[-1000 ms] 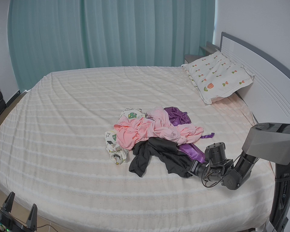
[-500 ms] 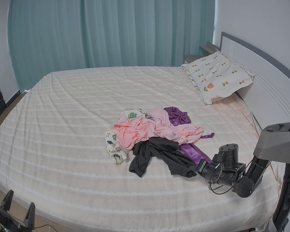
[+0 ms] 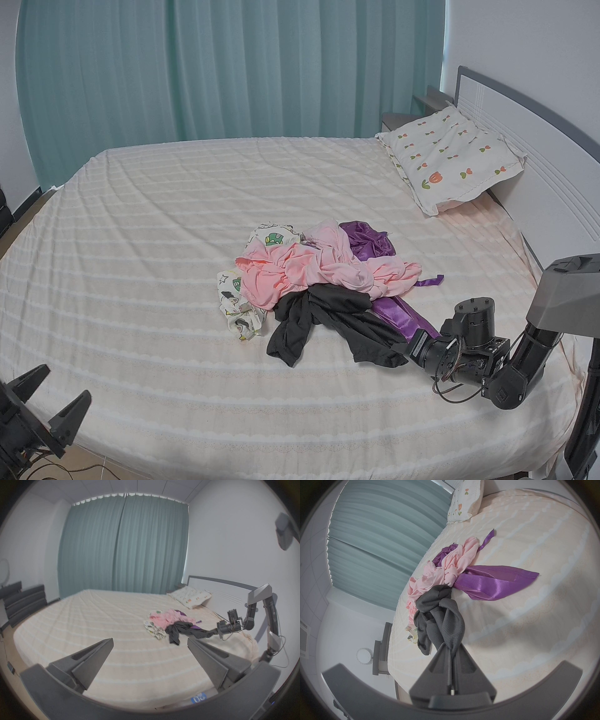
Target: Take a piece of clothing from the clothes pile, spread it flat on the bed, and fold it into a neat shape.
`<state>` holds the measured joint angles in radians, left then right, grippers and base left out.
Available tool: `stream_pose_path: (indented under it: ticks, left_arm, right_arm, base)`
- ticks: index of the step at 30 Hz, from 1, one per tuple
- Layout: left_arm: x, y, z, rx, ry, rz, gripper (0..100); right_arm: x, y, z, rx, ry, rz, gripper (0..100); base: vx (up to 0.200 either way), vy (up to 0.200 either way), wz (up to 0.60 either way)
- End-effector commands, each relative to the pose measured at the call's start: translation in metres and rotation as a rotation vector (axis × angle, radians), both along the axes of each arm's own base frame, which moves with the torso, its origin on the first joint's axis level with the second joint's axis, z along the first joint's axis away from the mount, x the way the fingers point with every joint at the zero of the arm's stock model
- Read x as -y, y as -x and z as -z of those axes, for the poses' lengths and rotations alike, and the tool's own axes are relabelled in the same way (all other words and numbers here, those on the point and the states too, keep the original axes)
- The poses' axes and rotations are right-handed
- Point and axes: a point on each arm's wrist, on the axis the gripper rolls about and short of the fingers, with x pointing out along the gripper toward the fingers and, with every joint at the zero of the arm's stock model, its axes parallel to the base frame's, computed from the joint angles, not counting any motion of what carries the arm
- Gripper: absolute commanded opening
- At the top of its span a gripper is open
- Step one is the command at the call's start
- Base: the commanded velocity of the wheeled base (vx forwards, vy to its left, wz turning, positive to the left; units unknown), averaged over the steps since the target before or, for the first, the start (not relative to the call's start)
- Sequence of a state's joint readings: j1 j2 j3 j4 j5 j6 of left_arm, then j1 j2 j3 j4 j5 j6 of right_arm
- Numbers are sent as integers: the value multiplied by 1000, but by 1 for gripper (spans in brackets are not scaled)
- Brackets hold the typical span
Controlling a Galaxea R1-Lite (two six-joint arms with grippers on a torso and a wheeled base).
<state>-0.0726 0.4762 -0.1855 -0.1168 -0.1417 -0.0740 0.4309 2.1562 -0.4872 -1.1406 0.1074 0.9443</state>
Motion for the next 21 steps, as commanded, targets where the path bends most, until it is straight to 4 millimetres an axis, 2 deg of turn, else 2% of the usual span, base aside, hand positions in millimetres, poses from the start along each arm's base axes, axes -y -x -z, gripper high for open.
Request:
stream_pose_path:
  ticks: [1,4,5,8,9,11,15,21]
  left_arm:
    - [46,-102,30,-499,90,255,100]
    - [65,-128,43,-547,123,269,100]
    - [74,-143,52,-573,125,252,100]
    - [95,-169,81,-632,62,181,100]
    - [98,-172,85,-637,49,168,100]
    - [118,-186,103,-636,4,138,100]
    - [156,-203,122,-671,109,115,100]
    - [181,-230,135,-664,189,79,100]
  right_arm:
    - [0,1,-4,11,-7,-3,0]
    - [0,1,-4,12,-5,-2,0]
    - [0,1,-4,12,-5,-2,0]
    - [0,1,-4,12,-5,-4,0]
    - [0,1,-4,14,-5,-1,0]
    - [-1,2,-5,16,-4,-5,0]
    - [-4,7,-2,4,5,-22,0]
    - [-3,10,-1,-4,7,-21,0]
  base:
    - [0,0,0]
    - [0,0,0]
    - [0,0,0]
    - [0,0,0]
    - [0,0,0]
    - [0,0,0]
    - [0,0,0]
    - [0,0,0]
